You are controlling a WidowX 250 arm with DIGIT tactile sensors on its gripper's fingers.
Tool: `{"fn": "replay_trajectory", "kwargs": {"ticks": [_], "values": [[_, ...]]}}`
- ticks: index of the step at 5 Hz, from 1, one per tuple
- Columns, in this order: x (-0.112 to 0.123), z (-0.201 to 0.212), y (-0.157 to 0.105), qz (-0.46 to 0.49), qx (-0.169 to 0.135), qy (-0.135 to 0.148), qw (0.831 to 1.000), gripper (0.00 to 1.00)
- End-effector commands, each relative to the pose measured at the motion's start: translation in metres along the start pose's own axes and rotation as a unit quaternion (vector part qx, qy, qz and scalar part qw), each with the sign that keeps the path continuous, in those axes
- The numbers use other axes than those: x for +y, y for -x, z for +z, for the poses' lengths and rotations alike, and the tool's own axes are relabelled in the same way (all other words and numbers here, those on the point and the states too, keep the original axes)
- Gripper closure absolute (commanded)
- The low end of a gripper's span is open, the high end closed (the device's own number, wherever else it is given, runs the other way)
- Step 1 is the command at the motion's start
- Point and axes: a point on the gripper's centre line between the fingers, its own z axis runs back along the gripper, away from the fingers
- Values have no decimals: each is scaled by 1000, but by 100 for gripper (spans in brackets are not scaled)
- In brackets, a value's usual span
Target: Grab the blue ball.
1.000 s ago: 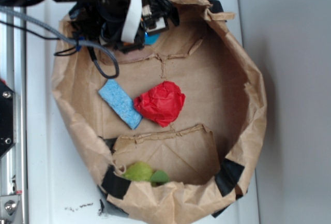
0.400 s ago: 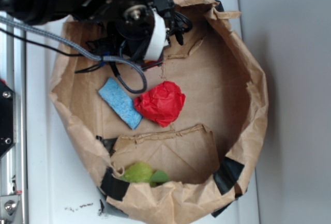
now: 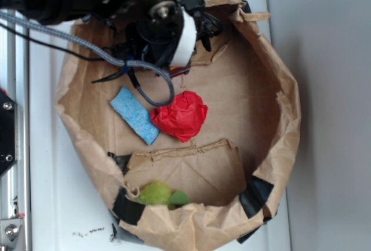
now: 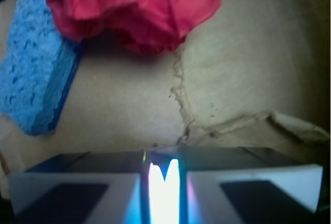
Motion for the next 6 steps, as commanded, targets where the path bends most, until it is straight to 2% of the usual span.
{"fn": "replay_trajectory", "kwargs": {"ticks": [1, 3, 5, 6], "values": [[18, 42, 7, -17, -2, 17, 1000, 100], [26, 72, 23, -30, -29, 34, 999, 100], [25, 66, 20, -31, -29, 26, 999, 100], [25, 66, 20, -29, -40, 30, 998, 100]]}}
